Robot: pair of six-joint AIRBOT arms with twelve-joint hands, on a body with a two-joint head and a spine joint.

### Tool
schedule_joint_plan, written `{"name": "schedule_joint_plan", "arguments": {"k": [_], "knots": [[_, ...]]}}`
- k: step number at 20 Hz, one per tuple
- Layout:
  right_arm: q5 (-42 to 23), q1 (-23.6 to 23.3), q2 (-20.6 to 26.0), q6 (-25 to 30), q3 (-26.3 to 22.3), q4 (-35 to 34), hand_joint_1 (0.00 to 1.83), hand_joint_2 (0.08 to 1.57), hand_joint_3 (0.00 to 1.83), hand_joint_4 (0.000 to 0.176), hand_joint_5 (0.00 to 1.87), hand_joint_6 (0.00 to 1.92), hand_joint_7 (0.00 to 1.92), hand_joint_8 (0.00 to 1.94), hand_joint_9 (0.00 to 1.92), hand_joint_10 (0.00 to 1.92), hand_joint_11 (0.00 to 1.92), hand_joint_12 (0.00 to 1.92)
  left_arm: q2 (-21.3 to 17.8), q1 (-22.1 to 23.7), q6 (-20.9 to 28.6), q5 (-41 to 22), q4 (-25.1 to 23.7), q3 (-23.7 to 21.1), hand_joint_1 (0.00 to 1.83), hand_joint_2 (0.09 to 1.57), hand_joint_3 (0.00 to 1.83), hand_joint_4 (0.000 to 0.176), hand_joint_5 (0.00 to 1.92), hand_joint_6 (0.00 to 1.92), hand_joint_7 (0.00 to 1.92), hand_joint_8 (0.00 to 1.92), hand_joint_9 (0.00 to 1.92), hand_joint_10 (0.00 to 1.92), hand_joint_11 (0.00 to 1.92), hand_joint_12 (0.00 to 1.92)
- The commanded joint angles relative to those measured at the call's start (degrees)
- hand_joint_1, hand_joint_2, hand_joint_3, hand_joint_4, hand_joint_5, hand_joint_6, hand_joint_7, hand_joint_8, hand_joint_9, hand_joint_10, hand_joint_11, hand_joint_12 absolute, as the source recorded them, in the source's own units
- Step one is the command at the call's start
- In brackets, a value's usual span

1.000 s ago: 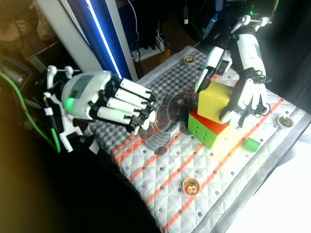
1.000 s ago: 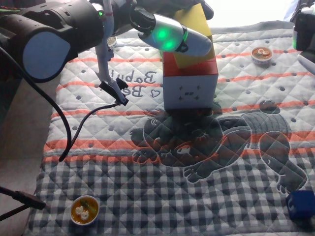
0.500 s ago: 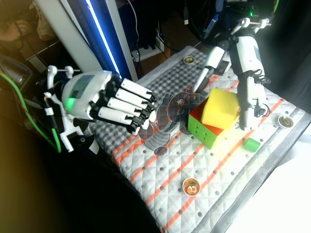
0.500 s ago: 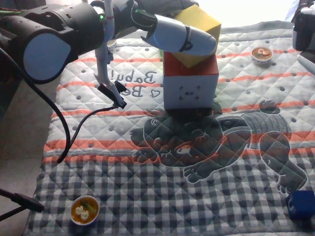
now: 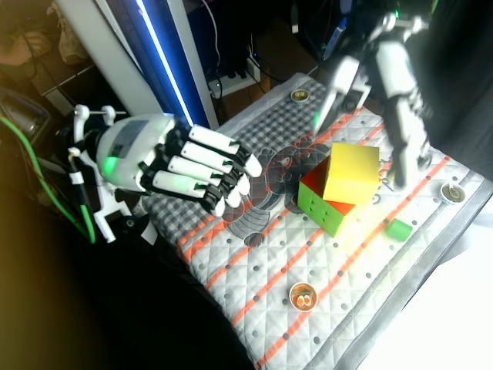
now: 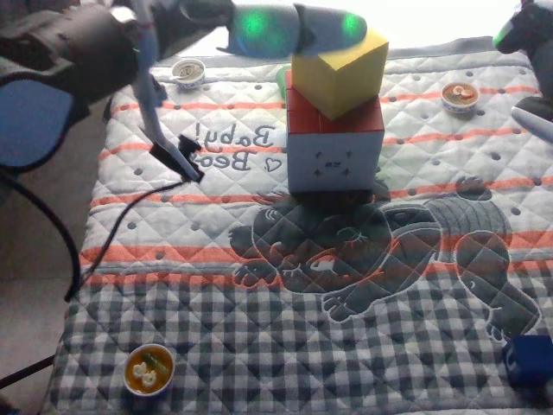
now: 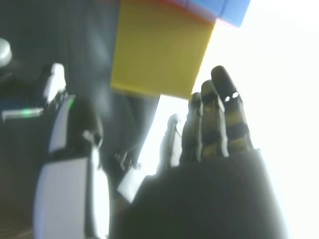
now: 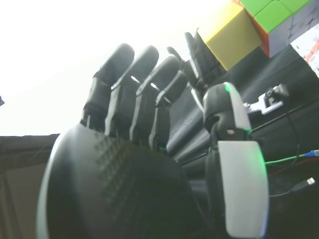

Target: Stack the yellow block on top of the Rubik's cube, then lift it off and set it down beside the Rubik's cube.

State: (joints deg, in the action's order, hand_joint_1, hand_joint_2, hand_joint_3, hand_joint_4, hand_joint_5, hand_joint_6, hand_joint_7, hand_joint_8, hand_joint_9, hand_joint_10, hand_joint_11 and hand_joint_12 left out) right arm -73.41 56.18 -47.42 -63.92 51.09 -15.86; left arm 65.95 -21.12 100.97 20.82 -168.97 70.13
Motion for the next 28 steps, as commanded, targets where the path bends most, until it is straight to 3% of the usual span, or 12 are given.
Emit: {"name": "schedule_joint_plan", "arguments": {"k": [1,5,7,9,10,11,12,16,17,19,25,28], "knots": [[-7.12,-1.01,0.15,0.05,0.4,0.47,0.86,1.16,0.0,0.0,0.38,0.75,0.4,0.66,0.27,0.84,0.05,1.53,-0.93,0.17,0.43,11.2,0.21,-0.55,0.44,0.97,0.0,0.176,0.0,0.0,0.12,0.0,0.0,0.45,0.0,1.27],[-4.84,-4.34,0.18,0.05,1.37,2.3,0.82,0.99,0.0,0.0,0.19,0.53,0.29,0.24,0.1,0.66,0.0,1.36,-6.62,-2.67,0.44,21.12,1.71,-5.92,0.34,1.08,0.02,0.176,0.05,0.02,0.22,0.03,0.05,0.53,0.0,1.41],[-1.51,-7.92,-0.47,0.05,2.42,4.47,0.83,0.92,0.0,0.0,0.08,0.31,0.13,0.06,0.0,0.43,0.0,1.03,-9.76,-6.24,0.45,27.42,2.61,-9.47,0.38,1.2,0.01,0.051,0.34,0.08,0.42,0.08,0.15,0.73,0.0,1.5],[1.09,-11.13,-1.5,0.05,3.45,6.17,0.82,0.87,0.0,0.0,0.04,0.14,0.0,0.0,0.0,0.09,0.0,0.78,-12.0,-9.13,0.45,32.43,3.37,-12.16,0.59,1.26,0.0,0.0,0.64,0.28,0.59,0.14,0.21,0.88,0.0,1.65],[2.91,-13.37,-2.34,0.05,4.27,7.15,0.77,0.84,0.0,0.0,0.02,0.11,0.0,0.0,0.0,0.02,0.0,0.75,-13.32,-11.01,0.45,35.32,3.78,-13.79,0.82,1.29,0.0,0.064,0.63,1.25,0.64,0.19,0.26,0.96,0.01,1.76],[3.94,-14.64,-2.94,0.05,4.76,7.63,0.78,0.82,0.0,0.0,0.01,0.08,0.0,0.0,0.0,0.0,0.0,0.65,-14.01,-12.1,0.45,37.03,4.07,-14.65,0.85,1.33,0.01,0.045,0.59,1.52,0.61,0.34,0.26,1.04,0.03,1.77],[6.03,-16.98,-4.0,0.05,5.7,8.61,0.74,0.82,0.0,0.0,0.0,0.03,0.0,0.0,0.0,0.0,0.0,0.7,-15.57,-14.55,0.45,40.38,4.92,-16.41,0.83,1.35,0.0,0.073,0.56,1.6,0.52,0.52,0.23,1.09,0.04,1.79],[10.66,-21.73,-6.88,0.05,7.9,9.89,0.63,0.97,0.0,0.0,0.02,0.01,0.0,0.0,0.05,0.02,0.0,1.17,-19.02,-19.71,0.43,47.07,8.0,-19.5,0.86,1.35,0.0,0.034,0.56,1.6,0.42,0.78,0.22,1.09,0.0,1.74],[11.71,-22.64,-7.85,0.06,8.57,9.89,0.6,0.93,0.0,0.0,0.04,0.01,0.0,0.0,0.05,0.02,0.0,1.12,-19.41,-20.45,0.43,47.8,8.97,-19.74,0.88,1.35,0.0,0.0,0.56,1.6,0.4,0.79,0.2,1.07,0.0,1.68],[14.6,-24.57,-10.1,0.06,10.19,10.06,0.65,0.76,0.0,0.0,0.01,0.0,0.0,0.0,0.0,0.0,0.0,0.93,-19.57,-21.78,0.43,48.98,10.64,-19.93,0.86,1.36,0.0,0.026,0.56,1.61,0.34,0.78,0.16,1.03,0.0,1.63],[23.56,-29.59,-16.6,0.08,15.15,11.0,0.73,0.91,0.0,0.0,0.0,0.0,0.0,0.0,0.0,0.0,0.0,0.53,-19.28,-22.6,0.43,49.71,12.21,-20.17,0.95,1.36,0.0,0.0,0.56,1.6,0.48,0.67,0.3,0.86,0.0,1.61],[26.97,-30.66,-19.04,1.07,17.67,11.05,0.67,0.97,0.0,0.0,0.04,0.01,0.0,0.0,0.03,0.01,0.0,1.29,-18.98,-22.63,0.43,49.82,12.47,-20.17,1.0,1.35,0.0,0.0,0.56,1.59,0.46,0.71,0.29,0.94,0.05,1.63]]}}
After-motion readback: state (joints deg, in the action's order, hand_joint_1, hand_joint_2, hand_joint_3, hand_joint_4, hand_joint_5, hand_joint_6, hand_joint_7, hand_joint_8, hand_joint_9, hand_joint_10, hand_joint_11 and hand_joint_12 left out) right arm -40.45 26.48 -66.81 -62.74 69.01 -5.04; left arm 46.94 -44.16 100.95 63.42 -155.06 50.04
